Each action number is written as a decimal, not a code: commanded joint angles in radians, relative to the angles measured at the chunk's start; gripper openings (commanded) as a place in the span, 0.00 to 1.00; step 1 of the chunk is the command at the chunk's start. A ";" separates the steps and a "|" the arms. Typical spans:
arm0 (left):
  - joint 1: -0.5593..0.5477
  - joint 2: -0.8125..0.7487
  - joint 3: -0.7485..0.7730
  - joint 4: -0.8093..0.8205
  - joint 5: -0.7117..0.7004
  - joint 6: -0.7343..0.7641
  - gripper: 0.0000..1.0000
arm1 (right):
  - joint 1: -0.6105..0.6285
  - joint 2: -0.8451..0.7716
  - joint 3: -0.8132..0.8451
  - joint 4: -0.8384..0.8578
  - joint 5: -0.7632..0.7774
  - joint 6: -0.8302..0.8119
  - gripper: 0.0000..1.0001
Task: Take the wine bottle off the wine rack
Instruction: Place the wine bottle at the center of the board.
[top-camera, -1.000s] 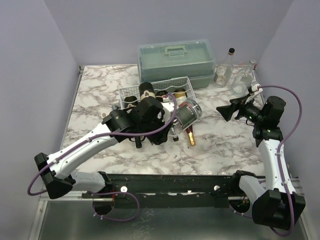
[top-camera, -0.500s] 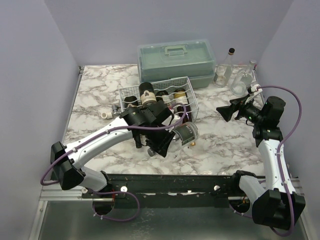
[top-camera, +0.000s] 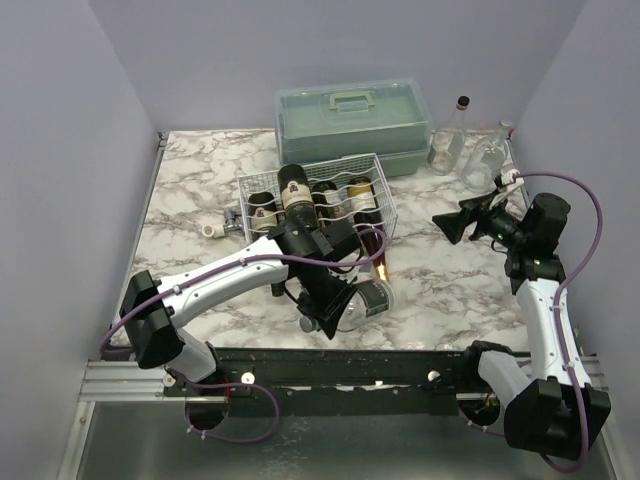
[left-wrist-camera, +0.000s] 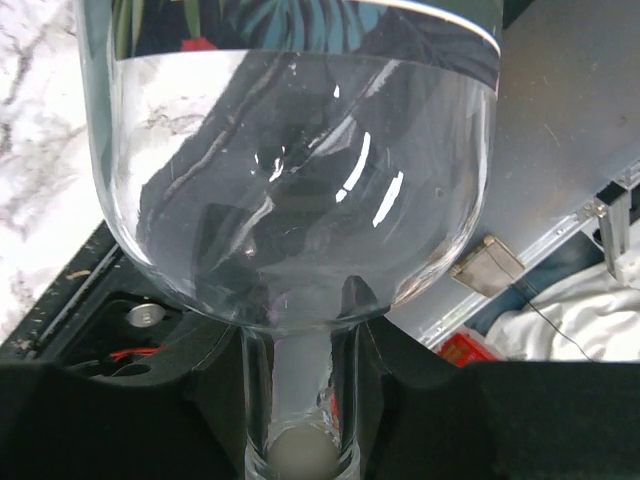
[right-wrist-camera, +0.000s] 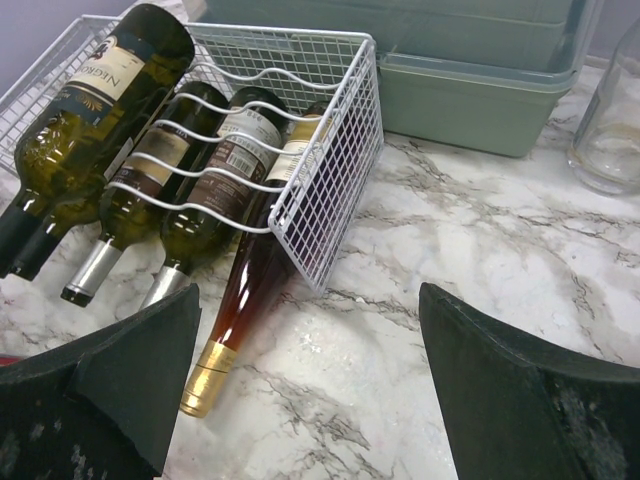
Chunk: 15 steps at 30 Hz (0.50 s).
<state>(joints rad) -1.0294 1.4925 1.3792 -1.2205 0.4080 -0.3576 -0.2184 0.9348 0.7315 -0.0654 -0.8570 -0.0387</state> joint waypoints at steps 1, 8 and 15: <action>-0.017 -0.017 0.060 0.068 0.153 -0.033 0.00 | -0.008 -0.005 -0.015 -0.010 -0.015 -0.012 0.93; -0.018 -0.031 0.027 0.099 0.238 -0.086 0.00 | -0.007 -0.005 -0.010 -0.066 -0.149 -0.096 0.92; -0.015 -0.035 -0.036 0.154 0.247 -0.157 0.00 | -0.001 0.009 0.051 -0.320 -0.361 -0.395 0.92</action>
<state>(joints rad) -1.0412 1.5093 1.3380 -1.1744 0.5655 -0.4721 -0.2180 0.9382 0.7315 -0.1871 -1.0584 -0.2089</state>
